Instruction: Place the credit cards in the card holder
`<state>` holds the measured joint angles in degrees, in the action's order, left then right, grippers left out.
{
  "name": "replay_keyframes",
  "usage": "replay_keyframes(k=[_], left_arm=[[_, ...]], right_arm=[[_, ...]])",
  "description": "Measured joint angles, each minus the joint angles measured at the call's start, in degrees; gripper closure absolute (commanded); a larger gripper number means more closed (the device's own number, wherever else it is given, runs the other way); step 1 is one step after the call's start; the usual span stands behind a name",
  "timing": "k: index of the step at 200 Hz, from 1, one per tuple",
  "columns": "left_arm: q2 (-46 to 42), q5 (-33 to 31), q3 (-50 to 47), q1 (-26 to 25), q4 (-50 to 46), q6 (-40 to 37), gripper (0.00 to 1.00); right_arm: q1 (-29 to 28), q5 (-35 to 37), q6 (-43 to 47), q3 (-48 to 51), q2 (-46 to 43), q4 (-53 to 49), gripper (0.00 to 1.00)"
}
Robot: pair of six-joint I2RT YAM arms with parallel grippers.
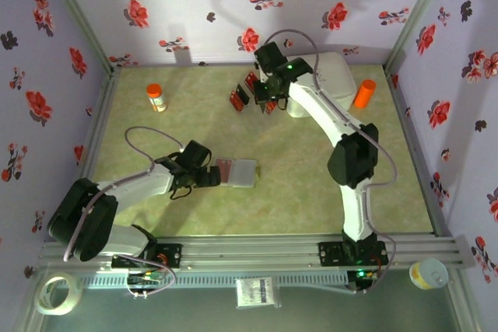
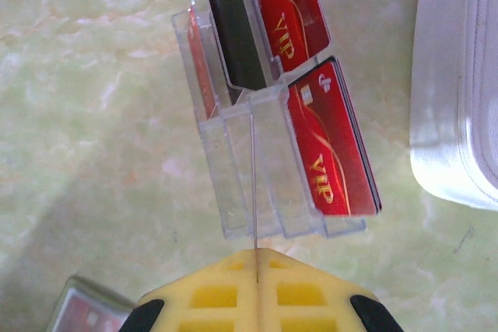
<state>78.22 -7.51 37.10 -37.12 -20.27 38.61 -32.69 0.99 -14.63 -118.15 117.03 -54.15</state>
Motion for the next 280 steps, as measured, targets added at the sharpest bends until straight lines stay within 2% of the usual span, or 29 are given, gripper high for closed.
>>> replay_keyframes(k=[75,127,194,280], left_arm=[[-0.2,0.0,4.0,-1.0,-0.5,0.0,0.0],[4.9,0.2,6.6,-4.2,0.9,0.1,0.0],[8.2,-0.8,6.7,-8.3,2.3,2.4,0.0],[8.2,-3.8,6.7,-13.8,2.7,7.2,0.0]], right_arm=[[-0.8,-6.8,-9.6,33.2,-19.6,17.0,1.0],[-1.4,-8.4,-15.1,49.9,-30.4,25.4,1.0],[-1.4,-8.3,-17.1,61.1,-38.4,28.7,1.0],[-1.4,-8.8,-17.1,64.0,-39.8,29.5,1.0]])
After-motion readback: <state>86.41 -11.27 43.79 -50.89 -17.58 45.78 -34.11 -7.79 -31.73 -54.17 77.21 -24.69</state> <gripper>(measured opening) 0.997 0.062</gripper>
